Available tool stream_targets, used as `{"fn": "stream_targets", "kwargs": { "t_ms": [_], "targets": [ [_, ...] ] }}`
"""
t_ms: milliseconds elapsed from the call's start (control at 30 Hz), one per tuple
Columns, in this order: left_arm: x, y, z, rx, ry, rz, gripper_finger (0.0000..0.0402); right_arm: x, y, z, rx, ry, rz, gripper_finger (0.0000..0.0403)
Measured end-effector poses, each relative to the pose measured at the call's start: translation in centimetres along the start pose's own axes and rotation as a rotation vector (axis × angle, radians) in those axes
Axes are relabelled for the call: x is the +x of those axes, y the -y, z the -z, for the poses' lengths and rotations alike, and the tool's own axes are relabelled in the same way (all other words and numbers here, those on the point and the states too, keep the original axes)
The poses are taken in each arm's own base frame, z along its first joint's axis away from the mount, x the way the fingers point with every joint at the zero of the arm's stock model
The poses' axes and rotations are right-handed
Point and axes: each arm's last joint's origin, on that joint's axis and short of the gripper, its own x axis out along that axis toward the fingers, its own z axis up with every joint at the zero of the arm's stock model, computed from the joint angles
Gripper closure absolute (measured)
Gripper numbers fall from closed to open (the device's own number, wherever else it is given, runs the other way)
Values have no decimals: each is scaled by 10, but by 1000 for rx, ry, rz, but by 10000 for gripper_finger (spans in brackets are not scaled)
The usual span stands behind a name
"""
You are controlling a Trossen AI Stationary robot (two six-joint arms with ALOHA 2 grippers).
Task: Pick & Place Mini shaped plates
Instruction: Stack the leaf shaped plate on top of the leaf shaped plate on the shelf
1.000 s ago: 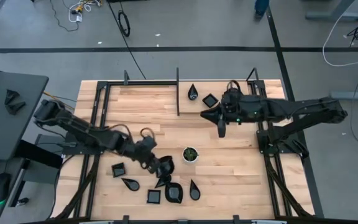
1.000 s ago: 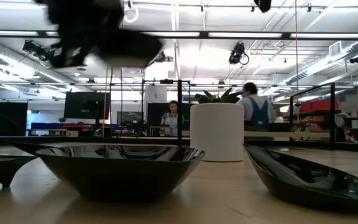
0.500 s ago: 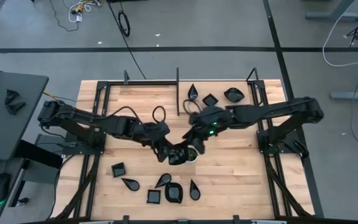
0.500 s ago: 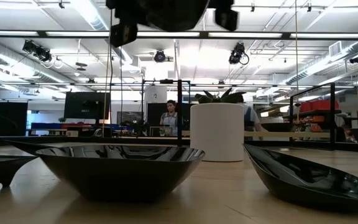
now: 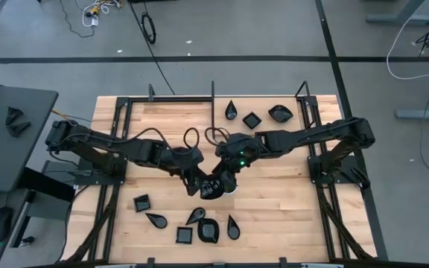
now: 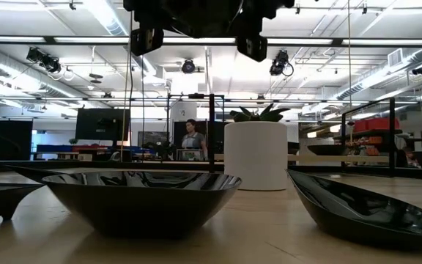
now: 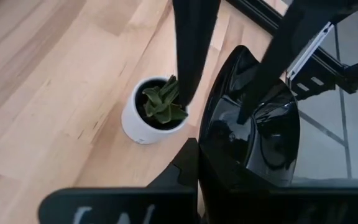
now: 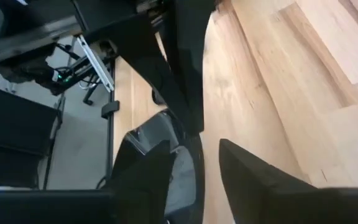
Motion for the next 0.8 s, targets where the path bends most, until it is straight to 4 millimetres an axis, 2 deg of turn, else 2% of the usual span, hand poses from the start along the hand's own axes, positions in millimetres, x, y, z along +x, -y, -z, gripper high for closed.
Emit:
{"fn": "stream_targets", "kwargs": {
  "t_ms": [367,500,667,800],
  "targets": [
    [0,1,0,8,5,4,396,1,-4,4,-69,-26,-19,390],
    [0,1,-1,31,21,7,381,1,-8,7,-84,-33,-17,394],
    [0,-1,-6,40,68,-29,330,1,-7,20,-51,-115,82,399],
    [0,-5,-9,16,73,-37,289,-18,-1,28,-24,-170,259,400]
  ]
}}
